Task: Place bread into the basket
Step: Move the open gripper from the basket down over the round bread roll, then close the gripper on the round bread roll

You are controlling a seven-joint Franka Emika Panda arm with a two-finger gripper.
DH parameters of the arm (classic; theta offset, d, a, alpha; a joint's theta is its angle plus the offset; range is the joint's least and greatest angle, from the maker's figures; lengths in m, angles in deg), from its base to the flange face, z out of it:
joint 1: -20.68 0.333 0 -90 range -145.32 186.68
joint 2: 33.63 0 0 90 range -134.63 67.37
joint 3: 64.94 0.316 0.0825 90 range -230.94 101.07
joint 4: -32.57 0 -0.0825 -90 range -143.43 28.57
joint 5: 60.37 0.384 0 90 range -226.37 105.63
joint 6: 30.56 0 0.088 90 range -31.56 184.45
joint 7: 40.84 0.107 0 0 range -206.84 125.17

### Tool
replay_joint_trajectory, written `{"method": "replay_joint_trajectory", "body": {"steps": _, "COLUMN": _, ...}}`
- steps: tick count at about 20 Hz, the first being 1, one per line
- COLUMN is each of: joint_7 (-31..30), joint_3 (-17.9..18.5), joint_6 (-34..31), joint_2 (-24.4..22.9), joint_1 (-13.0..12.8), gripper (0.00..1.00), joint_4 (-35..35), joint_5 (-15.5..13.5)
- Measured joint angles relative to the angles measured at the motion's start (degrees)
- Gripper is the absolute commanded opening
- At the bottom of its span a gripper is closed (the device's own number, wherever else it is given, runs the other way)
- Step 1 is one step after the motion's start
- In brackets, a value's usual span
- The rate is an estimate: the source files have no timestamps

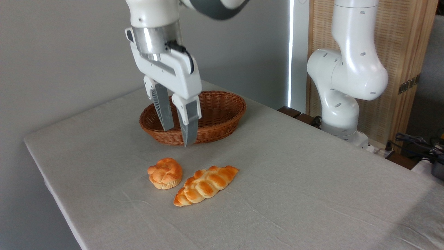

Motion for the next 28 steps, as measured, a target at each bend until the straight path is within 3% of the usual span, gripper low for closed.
{"method": "replay_joint_trajectory", "body": {"steps": 3, "joint_7": 0.0, "joint_3": -0.1, "joint_6": 7.9, "joint_2": -1.0, "joint_1": -2.6, "gripper": 1.0, "joint_4": -6.1, "joint_5": 0.0}}
{"method": "replay_joint_trajectory", "body": {"steps": 6, "joint_7": 0.0, "joint_3": -0.1, "joint_6": 11.6, "joint_2": -0.4, "joint_1": -5.1, "gripper": 1.0, "joint_4": -9.0, "joint_5": 0.0}}
{"method": "replay_joint_trajectory", "body": {"steps": 15, "joint_7": 0.0, "joint_3": -0.1, "joint_6": 25.0, "joint_2": 4.5, "joint_1": -8.9, "gripper": 0.99, "joint_4": -14.7, "joint_5": 0.3}}
{"method": "replay_joint_trajectory", "body": {"steps": 18, "joint_7": 0.0, "joint_3": -0.1, "joint_6": 27.0, "joint_2": 5.1, "joint_1": -9.0, "gripper": 0.56, "joint_4": -15.8, "joint_5": 3.5}}
{"method": "replay_joint_trajectory", "body": {"steps": 20, "joint_7": 0.0, "joint_3": -0.1, "joint_6": 27.3, "joint_2": 5.2, "joint_1": -9.1, "gripper": 0.36, "joint_4": -16.0, "joint_5": 5.5}}
{"method": "replay_joint_trajectory", "body": {"steps": 24, "joint_7": 0.5, "joint_3": -0.1, "joint_6": 27.4, "joint_2": 5.4, "joint_1": -9.1, "gripper": 0.32, "joint_4": -16.0, "joint_5": 7.6}}
{"method": "replay_joint_trajectory", "body": {"steps": 28, "joint_7": 0.7, "joint_3": -0.1, "joint_6": 27.4, "joint_2": 5.5, "joint_1": -9.1, "gripper": 0.32, "joint_4": -16.0, "joint_5": 7.8}}
